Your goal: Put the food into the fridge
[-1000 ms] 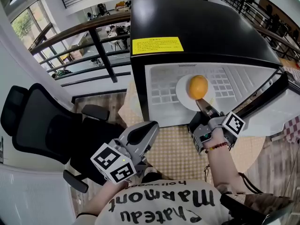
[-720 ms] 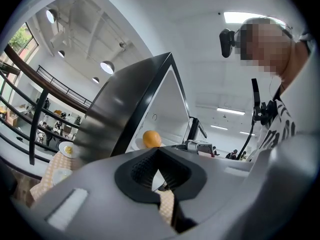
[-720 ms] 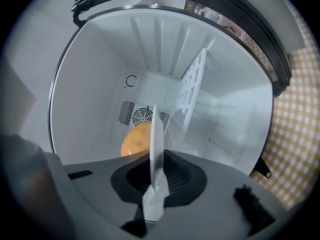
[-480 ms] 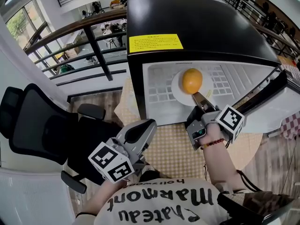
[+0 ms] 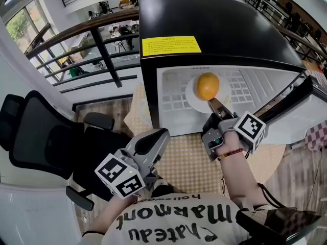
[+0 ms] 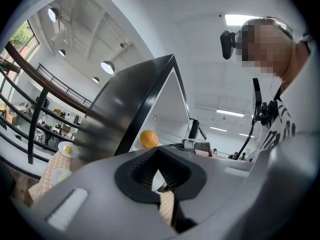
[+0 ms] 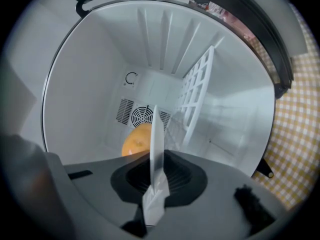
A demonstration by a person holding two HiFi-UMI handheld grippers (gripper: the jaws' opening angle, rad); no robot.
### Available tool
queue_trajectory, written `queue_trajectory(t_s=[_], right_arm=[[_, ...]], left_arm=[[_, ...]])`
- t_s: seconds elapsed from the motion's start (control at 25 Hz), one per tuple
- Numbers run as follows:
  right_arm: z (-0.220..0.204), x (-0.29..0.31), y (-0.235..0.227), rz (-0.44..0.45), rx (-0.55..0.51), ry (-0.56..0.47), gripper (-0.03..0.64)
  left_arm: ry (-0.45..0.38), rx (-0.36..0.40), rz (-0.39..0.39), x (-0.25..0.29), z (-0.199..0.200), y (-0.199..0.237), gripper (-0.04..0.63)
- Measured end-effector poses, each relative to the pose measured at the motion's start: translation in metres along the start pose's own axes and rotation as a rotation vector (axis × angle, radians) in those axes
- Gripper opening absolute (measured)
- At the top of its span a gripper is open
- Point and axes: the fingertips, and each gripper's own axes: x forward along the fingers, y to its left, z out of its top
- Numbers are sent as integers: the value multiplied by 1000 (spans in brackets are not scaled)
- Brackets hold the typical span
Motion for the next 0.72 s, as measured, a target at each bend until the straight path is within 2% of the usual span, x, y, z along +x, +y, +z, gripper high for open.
queue_trajectory(t_s=[0.36,0.72], right_arm=[[8,-5,-1,-34,-19,-40,58],[6,-8,-4,-52,-9,-38,67]], left_arm=[[-4,-3,-8,-1,0,-1,3],[-6,-10,-19,0,2,-3,3]])
